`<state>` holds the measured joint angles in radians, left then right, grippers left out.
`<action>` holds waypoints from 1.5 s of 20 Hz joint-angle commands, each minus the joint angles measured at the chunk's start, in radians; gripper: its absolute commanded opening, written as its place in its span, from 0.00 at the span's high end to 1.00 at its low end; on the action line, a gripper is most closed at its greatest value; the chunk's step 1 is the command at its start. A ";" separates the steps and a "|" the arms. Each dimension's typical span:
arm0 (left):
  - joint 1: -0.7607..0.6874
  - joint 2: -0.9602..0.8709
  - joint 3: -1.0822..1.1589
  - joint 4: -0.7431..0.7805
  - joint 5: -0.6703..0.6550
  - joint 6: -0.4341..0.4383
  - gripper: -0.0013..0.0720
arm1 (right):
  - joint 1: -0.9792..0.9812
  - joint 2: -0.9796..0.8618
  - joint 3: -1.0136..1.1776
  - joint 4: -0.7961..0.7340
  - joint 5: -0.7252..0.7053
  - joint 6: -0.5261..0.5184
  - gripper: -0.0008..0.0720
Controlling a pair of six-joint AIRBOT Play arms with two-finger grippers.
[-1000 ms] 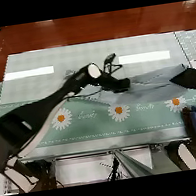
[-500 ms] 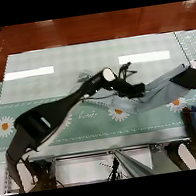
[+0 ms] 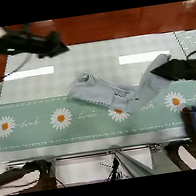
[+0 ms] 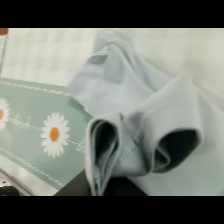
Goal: Fold the shirts.
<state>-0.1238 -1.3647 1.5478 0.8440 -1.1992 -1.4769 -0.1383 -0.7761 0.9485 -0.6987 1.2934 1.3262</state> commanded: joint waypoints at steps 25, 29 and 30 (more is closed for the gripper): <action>0.198 0.985 -0.984 0.091 0.073 -0.042 0.95 | 0.621 -1.005 0.613 0.063 -0.293 0.083 0.13; 0.198 0.978 -0.985 0.092 0.078 -0.026 0.95 | 0.428 -0.853 0.612 -0.019 -0.006 0.099 0.13; 0.198 0.978 -0.985 0.092 0.082 -0.027 0.95 | 0.377 -0.793 0.610 -0.120 0.071 0.115 0.13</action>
<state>0.0734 -0.3840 0.5640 0.9344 -1.1263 -1.5108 0.3542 -1.6764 1.5597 -0.6815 1.1450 1.4227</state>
